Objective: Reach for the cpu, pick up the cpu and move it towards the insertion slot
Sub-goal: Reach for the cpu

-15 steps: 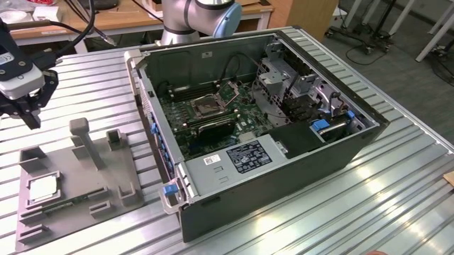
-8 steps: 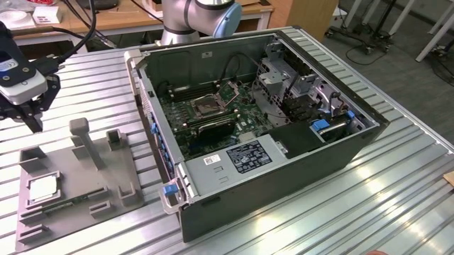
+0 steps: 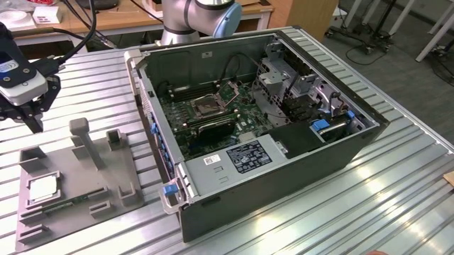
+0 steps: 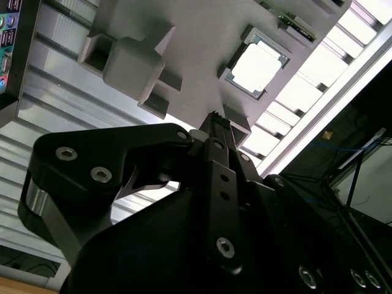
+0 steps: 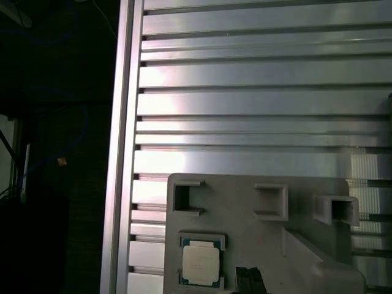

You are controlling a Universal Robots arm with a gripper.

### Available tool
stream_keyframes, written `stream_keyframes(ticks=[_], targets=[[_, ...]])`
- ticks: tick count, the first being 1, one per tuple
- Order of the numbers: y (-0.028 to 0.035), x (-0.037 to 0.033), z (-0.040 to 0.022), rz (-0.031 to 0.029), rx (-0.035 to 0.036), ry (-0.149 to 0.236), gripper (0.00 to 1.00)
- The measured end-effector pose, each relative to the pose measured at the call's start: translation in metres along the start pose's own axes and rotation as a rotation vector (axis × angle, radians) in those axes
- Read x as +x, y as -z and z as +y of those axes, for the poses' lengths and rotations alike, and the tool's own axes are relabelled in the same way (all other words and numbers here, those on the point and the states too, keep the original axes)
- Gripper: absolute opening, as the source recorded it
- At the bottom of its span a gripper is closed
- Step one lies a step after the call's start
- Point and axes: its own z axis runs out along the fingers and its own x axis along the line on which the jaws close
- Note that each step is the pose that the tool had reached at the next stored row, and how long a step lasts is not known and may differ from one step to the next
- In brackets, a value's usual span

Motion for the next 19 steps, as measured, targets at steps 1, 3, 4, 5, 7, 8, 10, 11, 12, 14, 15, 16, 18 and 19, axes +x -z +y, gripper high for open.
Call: stream_keyframes(ticks=[1, 3, 4, 5, 7, 8, 10, 11, 12, 14, 15, 16, 18, 19], targets=[[-0.0004, 0.0000, 0.0000, -0.0002, -0.0001, 0.000, 0.10], [-0.0016, 0.0001, -0.0001, -0.0002, -0.0001, 0.000, 0.10], [-0.0023, 0.0001, -0.0003, 0.0000, 0.0000, 0.000, 0.10], [-0.0030, 0.0001, -0.0005, -0.0001, 0.0000, 0.000, 0.10], [-0.0041, 0.0001, -0.0008, 0.0000, 0.0001, 0.000, 0.10], [-0.0046, 0.0001, -0.0009, 0.0000, 0.0001, 0.000, 0.10], [-0.0048, 0.0001, -0.0009, 0.0002, 0.0002, 0.000, 0.10], [-0.0048, 0.0001, -0.0009, 0.0003, 0.0002, 0.000, 0.10], [-0.0050, 0.0001, -0.0009, 0.0000, 0.0000, 0.000, 0.10], [-0.0050, 0.0001, -0.0009, 0.0000, 0.0000, 0.000, 0.10], [-0.0050, 0.0001, -0.0009, 0.0001, 0.0001, 0.000, 0.10], [-0.0052, 0.0001, -0.0009, 0.0000, 0.0000, 0.000, 0.10], [-0.0061, 0.0000, -0.0010, -0.0003, -0.0001, 0.000, 0.10], [-0.0065, 0.0001, -0.0010, -0.0001, 0.0000, 0.000, 0.10]])
